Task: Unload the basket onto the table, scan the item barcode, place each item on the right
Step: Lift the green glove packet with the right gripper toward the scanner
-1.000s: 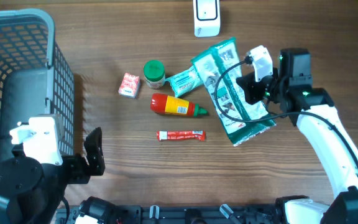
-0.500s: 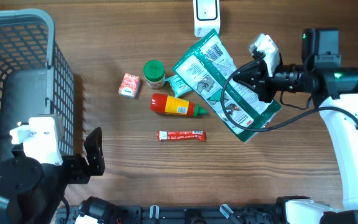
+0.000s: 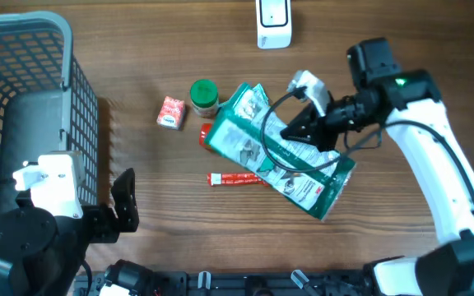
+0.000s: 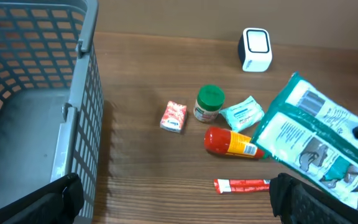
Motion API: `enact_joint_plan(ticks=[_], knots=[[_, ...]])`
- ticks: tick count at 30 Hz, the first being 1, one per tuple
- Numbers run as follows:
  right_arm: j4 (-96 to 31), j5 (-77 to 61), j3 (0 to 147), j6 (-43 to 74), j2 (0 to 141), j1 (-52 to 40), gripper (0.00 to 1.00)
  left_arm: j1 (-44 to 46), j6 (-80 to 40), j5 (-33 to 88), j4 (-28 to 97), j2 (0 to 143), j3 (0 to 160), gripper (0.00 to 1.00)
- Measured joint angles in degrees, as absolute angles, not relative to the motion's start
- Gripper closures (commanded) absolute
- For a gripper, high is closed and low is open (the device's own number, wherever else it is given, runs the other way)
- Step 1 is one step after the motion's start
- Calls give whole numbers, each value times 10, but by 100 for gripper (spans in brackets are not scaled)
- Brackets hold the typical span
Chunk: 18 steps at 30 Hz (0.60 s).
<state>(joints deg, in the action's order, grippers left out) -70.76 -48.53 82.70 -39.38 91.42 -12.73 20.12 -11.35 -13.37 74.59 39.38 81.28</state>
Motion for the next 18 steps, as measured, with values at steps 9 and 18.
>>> enact_joint_plan(ticks=[9,18], knots=[[-756,-469,904,-449,966,-129,96,201,-114,-134,746,394,813,0],[-679,-436,903,-382,966,-129,96,201,-114,-134,746,394,813,0]])
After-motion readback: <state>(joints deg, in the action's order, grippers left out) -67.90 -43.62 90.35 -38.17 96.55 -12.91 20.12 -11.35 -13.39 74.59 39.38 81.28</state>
